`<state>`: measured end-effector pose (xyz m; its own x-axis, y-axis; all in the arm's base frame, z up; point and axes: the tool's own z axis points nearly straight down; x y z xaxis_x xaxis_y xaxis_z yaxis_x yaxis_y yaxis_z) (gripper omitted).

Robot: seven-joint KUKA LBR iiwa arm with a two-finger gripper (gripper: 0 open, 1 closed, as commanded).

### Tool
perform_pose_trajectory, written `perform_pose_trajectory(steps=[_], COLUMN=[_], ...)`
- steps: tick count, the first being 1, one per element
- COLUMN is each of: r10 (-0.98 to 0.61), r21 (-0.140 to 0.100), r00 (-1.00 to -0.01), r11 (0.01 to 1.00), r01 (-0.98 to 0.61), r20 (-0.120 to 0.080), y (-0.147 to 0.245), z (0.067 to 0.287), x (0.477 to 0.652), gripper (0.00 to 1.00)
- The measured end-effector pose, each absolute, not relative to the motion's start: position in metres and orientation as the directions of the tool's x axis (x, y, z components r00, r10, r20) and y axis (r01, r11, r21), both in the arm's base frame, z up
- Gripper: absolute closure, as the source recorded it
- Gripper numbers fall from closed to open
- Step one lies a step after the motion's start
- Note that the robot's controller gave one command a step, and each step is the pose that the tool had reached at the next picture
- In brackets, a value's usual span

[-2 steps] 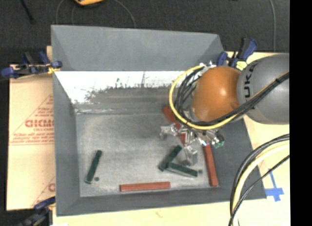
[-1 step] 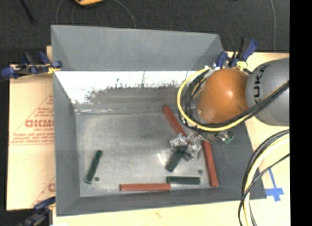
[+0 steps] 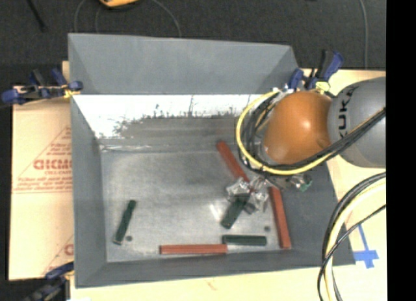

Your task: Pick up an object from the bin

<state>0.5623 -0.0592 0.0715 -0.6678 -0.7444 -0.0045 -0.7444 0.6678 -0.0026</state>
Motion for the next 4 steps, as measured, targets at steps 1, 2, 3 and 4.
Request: perform_pose_trajectory(steps=[1,2,3,4], r10=[-0.788,-0.788,-0.789,-0.793], r21=[0.000,0.000,0.004,0.003], r00=[-0.616,-0.616,-0.614,-0.609], r11=[0.616,0.616,0.614,0.609], r01=[-0.788,-0.788,-0.789,-0.793], r20=[-0.003,-0.003,0.001,0.000], y=[-0.032,-0.032,-0.032,-0.029], z=[0.140,0.140,0.189,0.249], x=[0.542,0.542,0.543,0.521], gripper=[1.00,1.00,1.00,1.00])
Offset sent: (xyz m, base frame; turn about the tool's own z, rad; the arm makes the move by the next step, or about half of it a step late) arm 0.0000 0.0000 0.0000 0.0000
